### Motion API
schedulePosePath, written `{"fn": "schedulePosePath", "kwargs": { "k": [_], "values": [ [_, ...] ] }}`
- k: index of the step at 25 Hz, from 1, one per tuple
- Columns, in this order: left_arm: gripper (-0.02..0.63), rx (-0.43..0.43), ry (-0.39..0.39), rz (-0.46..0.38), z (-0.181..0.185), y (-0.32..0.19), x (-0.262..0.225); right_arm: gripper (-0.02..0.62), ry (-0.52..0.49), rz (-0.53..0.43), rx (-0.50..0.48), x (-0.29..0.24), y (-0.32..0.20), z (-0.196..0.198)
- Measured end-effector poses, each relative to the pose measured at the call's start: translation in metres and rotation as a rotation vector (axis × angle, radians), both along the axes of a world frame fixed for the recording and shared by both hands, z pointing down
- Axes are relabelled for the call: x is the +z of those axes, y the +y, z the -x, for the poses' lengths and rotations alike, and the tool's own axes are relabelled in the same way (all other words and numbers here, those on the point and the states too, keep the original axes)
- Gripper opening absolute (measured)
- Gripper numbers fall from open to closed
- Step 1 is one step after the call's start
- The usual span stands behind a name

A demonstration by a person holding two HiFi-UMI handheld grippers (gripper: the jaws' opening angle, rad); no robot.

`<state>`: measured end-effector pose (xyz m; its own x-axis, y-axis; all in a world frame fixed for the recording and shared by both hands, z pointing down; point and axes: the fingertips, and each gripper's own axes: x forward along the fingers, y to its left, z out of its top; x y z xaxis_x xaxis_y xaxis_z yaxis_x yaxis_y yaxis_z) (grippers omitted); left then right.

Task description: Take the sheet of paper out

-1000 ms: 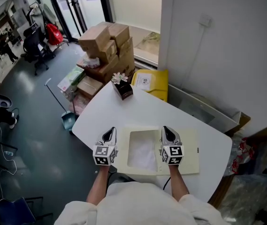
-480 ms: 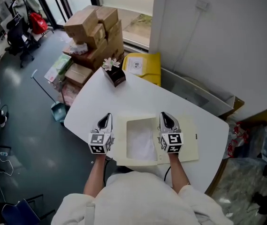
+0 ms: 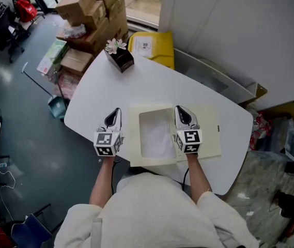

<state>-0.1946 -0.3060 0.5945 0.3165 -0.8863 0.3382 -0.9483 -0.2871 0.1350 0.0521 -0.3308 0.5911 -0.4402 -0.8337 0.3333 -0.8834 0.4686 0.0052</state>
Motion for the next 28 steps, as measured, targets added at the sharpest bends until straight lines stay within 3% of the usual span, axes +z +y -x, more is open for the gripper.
{"fn": "schedulePosePath", "kwargs": {
  "k": [21, 25, 28],
  "values": [
    [0.006, 0.034, 0.023, 0.129, -0.024, 0.03, 0.066, 0.003, 0.064, 0.324, 0.029, 0.121, 0.066, -0.023],
    [0.006, 0.033, 0.026, 0.133, -0.025, 0.035, 0.071, 0.008, 0.07, 0.423, 0.021, 0.147, 0.077, -0.02],
    [0.006, 0.033, 0.036, 0.132, -0.027, 0.038, 0.071, 0.048, 0.068, 0.513, 0.012, 0.167, 0.083, -0.015]
  ]
}}
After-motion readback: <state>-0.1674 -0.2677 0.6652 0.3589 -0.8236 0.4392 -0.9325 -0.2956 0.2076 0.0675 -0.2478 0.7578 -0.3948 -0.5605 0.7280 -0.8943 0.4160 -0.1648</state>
